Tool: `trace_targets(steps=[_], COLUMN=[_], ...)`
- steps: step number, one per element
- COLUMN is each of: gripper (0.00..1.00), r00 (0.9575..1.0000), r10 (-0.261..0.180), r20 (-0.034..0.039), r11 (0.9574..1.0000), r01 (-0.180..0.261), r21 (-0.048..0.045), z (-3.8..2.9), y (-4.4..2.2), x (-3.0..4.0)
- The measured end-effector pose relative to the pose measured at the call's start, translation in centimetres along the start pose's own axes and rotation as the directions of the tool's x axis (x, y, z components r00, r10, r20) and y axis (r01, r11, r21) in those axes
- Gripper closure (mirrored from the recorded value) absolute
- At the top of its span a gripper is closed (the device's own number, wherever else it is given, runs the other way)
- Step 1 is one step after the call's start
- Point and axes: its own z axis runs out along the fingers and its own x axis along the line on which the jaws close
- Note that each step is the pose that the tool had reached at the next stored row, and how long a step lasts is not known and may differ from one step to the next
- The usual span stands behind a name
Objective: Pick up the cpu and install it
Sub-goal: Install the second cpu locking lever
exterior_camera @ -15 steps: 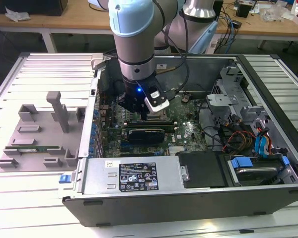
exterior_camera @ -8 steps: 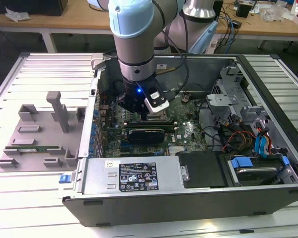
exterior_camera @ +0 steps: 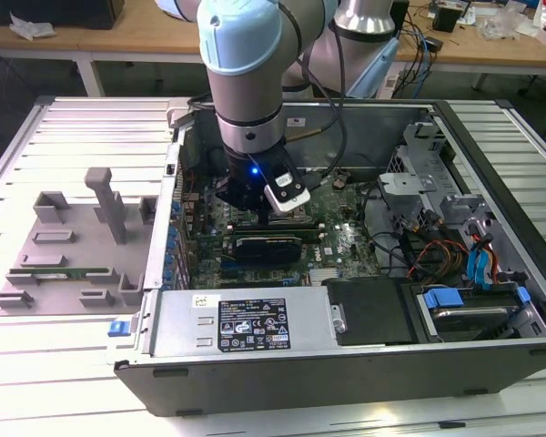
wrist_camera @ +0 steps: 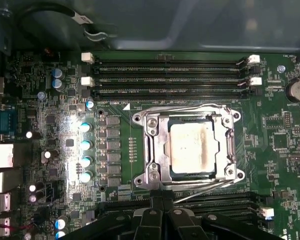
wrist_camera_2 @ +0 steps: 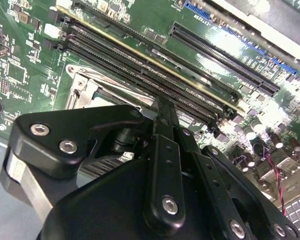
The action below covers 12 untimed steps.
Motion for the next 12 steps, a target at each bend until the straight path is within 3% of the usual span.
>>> trace_targets(steps=[12], gripper=[0.89], r00=[1.0000], r10=[-0.004], r20=[-0.0004], r11=[1.0000], r01=[0.004], r21=[-0.0017], z=[-0.04], y=[-0.52], x=[-0.03])
